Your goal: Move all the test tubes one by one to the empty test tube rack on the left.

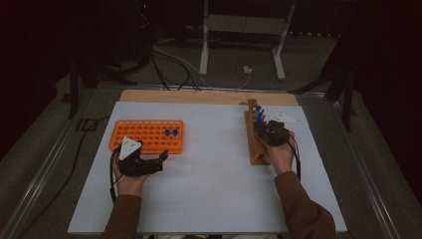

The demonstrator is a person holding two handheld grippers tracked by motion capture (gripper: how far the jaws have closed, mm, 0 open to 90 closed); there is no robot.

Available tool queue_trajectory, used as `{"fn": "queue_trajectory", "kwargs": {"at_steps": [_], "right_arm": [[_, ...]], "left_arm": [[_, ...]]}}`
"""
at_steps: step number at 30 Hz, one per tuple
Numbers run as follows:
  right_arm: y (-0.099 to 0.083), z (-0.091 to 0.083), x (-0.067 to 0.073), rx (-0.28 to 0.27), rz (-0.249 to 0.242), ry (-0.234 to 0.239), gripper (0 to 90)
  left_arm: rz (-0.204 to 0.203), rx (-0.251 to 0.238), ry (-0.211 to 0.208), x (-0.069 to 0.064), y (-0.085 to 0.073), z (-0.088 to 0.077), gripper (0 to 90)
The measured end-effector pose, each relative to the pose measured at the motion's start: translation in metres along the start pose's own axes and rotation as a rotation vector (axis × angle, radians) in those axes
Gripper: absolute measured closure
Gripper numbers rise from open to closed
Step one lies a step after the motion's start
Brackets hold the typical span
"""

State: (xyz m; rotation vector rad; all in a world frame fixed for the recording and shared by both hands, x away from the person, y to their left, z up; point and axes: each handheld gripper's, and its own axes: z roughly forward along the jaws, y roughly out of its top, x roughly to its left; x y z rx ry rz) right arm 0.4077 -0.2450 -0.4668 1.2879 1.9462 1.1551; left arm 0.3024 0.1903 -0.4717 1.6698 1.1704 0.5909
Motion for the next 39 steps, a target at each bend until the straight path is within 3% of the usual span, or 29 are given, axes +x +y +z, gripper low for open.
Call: {"fn": "queue_trajectory", "kwargs": {"at_steps": [13,23,32,39], "right_arm": [[0.003,-0.011,-0.002,-0.032,0.005,0.009,77.3],[0.016,-0.026,-0.007,-0.065,-0.002,0.019,77.3],[0.038,-0.047,-0.002,-0.107,-0.039,0.037,77.3],[0.043,-0.055,0.01,-0.121,-0.051,0.088,77.3]], "left_arm": [[0.002,-0.01,0.007,-0.001,0.002,-0.002,0.6],[0.016,-0.032,-0.009,-0.007,0.016,-0.004,0.6],[0.041,-0.065,-0.048,-0.017,0.028,0.0,0.6],[0.083,-0.097,-0.089,-0.032,0.037,0.006,0.6]]}}
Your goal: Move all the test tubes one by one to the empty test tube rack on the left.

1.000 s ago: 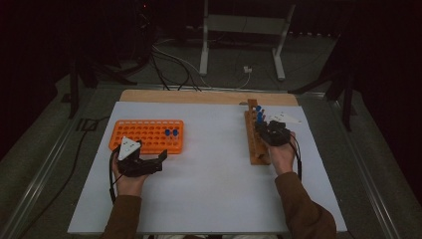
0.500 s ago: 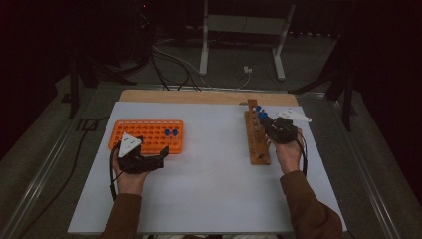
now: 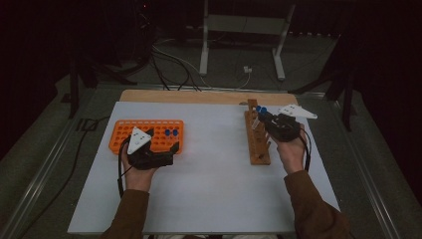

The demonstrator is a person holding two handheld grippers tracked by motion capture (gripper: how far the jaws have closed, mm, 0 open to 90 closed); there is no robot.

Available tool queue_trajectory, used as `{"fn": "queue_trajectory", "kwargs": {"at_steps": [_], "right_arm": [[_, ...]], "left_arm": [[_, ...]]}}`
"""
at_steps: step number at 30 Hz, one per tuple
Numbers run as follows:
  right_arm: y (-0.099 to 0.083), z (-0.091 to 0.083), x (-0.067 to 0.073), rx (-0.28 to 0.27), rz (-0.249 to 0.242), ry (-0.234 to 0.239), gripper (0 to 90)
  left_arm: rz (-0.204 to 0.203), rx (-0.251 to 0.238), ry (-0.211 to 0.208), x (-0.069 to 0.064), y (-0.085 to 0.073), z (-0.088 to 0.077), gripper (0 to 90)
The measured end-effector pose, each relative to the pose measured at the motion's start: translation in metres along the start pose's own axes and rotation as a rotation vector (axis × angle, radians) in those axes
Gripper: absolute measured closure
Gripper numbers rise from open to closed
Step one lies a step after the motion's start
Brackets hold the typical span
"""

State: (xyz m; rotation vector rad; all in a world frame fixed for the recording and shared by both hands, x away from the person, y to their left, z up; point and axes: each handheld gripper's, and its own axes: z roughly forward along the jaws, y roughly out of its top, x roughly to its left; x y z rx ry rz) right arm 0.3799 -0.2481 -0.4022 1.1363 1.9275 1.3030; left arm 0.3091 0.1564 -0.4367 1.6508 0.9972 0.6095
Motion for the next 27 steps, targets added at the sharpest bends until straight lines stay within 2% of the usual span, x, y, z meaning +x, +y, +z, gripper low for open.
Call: {"fn": "queue_trajectory", "kwargs": {"at_steps": [7,16,21,27], "right_arm": [[-0.001,0.004,0.02,0.016,-0.004,0.072,77.2],[-0.004,0.014,0.052,0.041,-0.018,0.16,77.2],[-0.005,0.019,0.068,0.051,-0.013,0.204,77.2],[-0.006,0.024,0.086,0.064,-0.03,0.249,77.2]], "left_arm": [[0.02,0.033,-0.028,-0.017,0.007,0.013,0.6],[0.052,0.069,-0.065,-0.037,0.007,0.035,1.3],[0.071,0.088,-0.083,-0.046,0.007,0.046,4.2],[0.09,0.114,-0.105,-0.056,0.005,0.057,7.2]]}}
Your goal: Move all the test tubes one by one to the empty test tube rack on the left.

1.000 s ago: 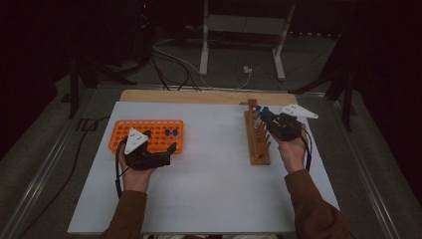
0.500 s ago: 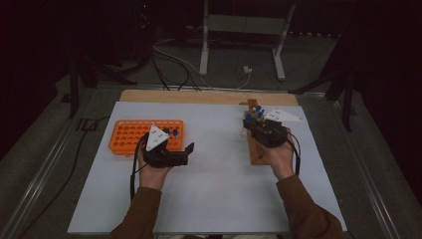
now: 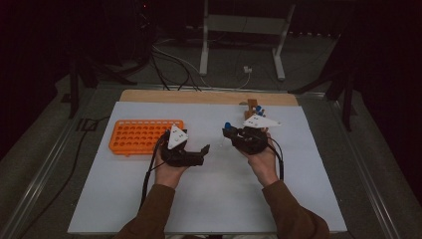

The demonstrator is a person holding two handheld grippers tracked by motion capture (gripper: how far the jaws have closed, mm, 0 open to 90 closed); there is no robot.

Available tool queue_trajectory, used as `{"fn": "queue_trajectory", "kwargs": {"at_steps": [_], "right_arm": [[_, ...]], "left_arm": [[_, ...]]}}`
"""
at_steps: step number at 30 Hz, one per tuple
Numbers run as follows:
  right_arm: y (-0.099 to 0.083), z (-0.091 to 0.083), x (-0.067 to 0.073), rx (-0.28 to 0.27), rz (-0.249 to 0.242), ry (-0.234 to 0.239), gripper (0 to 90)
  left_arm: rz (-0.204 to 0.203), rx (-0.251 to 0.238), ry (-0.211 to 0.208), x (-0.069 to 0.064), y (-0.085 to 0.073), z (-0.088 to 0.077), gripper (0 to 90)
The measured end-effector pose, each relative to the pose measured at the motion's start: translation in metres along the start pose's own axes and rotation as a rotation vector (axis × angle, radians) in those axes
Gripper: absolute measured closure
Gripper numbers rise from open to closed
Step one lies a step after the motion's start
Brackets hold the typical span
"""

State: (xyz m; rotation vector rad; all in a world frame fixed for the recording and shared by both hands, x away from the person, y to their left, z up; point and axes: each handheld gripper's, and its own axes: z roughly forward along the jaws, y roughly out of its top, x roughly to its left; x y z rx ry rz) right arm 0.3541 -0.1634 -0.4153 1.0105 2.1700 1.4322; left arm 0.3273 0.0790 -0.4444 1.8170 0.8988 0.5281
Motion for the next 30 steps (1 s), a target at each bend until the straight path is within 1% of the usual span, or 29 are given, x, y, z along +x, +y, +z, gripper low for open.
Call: {"fn": "queue_trajectory", "kwargs": {"at_steps": [2,7,11,14,18,22,30], "right_arm": [[0.0,0.002,0.005,0.005,-0.003,0.011,77.2],[0.001,0.006,0.014,0.014,-0.008,0.04,77.1],[0.001,0.01,0.019,0.021,-0.012,0.058,77.1],[0.001,0.011,0.022,0.025,-0.013,0.065,77.2],[0.0,0.012,0.023,0.023,-0.002,0.078,77.2],[0.0,0.013,0.024,0.027,-0.002,0.086,77.1],[-0.001,0.015,0.026,0.032,-0.007,0.096,77.1]], "left_arm": [[0.006,0.002,-0.005,-0.003,0.0,0.003,9.2],[0.033,0.006,-0.019,-0.008,0.002,0.01,19.9],[0.063,0.01,-0.039,-0.013,0.002,0.014,35.7],[0.075,0.018,-0.055,-0.015,0.001,0.016,46.9],[0.077,0.021,-0.072,-0.015,0.0,0.019,57.1],[0.079,0.018,-0.08,-0.016,0.0,0.02,63.7],[0.088,0.016,-0.09,-0.016,0.0,0.02,71.8]]}}
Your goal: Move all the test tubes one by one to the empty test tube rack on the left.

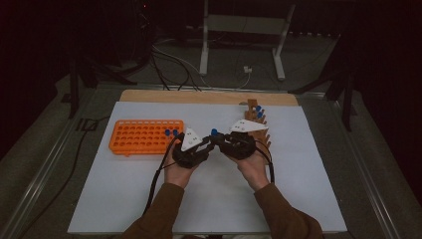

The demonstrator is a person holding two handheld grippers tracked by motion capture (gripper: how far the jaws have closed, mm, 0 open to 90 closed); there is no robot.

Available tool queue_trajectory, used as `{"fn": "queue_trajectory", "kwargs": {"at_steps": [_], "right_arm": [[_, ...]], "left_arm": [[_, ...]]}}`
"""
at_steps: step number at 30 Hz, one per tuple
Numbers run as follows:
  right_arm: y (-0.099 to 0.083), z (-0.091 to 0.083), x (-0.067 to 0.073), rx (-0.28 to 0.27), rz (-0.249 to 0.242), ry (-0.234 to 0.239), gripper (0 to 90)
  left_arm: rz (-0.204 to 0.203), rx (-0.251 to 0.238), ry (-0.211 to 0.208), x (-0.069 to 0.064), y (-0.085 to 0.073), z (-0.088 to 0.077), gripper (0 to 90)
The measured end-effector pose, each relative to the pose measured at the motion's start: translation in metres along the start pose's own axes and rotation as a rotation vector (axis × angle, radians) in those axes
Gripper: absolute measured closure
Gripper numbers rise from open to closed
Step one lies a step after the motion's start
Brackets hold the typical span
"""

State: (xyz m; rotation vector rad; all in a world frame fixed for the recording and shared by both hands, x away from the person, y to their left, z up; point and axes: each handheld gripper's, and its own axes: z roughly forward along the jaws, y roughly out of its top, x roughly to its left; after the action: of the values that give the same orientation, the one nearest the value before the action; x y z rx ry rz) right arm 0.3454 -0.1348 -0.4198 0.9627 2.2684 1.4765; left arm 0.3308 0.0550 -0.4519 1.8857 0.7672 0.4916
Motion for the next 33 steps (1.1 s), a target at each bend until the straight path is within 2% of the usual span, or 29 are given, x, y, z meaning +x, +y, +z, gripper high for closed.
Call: {"fn": "queue_trajectory", "kwargs": {"at_steps": [3,11,20,23,30,33], "right_arm": [[0.0,0.0,0.0,0.002,0.0,0.002,77.1],[0.0,-0.001,-0.001,-0.002,0.003,0.016,75.6],[0.0,-0.011,-0.009,-0.026,0.019,0.017,55.3],[-0.002,-0.013,-0.012,-0.024,0.026,0.005,46.1],[-0.008,-0.014,-0.016,0.007,-0.01,-0.074,26.0],[-0.009,-0.015,-0.018,0.012,-0.01,-0.1,18.6]], "left_arm": [[0.015,0.005,-0.002,0.0,0.0,0.0,77.3],[0.019,0.004,-0.005,-0.001,0.0,-0.001,78.1],[-0.017,0.017,0.014,0.007,-0.005,-0.005,78.2],[-0.026,0.019,0.022,0.01,-0.007,-0.007,78.2],[-0.038,0.003,0.033,0.015,-0.007,-0.015,78.2],[-0.044,-0.002,0.035,0.016,-0.008,-0.018,78.3]]}}
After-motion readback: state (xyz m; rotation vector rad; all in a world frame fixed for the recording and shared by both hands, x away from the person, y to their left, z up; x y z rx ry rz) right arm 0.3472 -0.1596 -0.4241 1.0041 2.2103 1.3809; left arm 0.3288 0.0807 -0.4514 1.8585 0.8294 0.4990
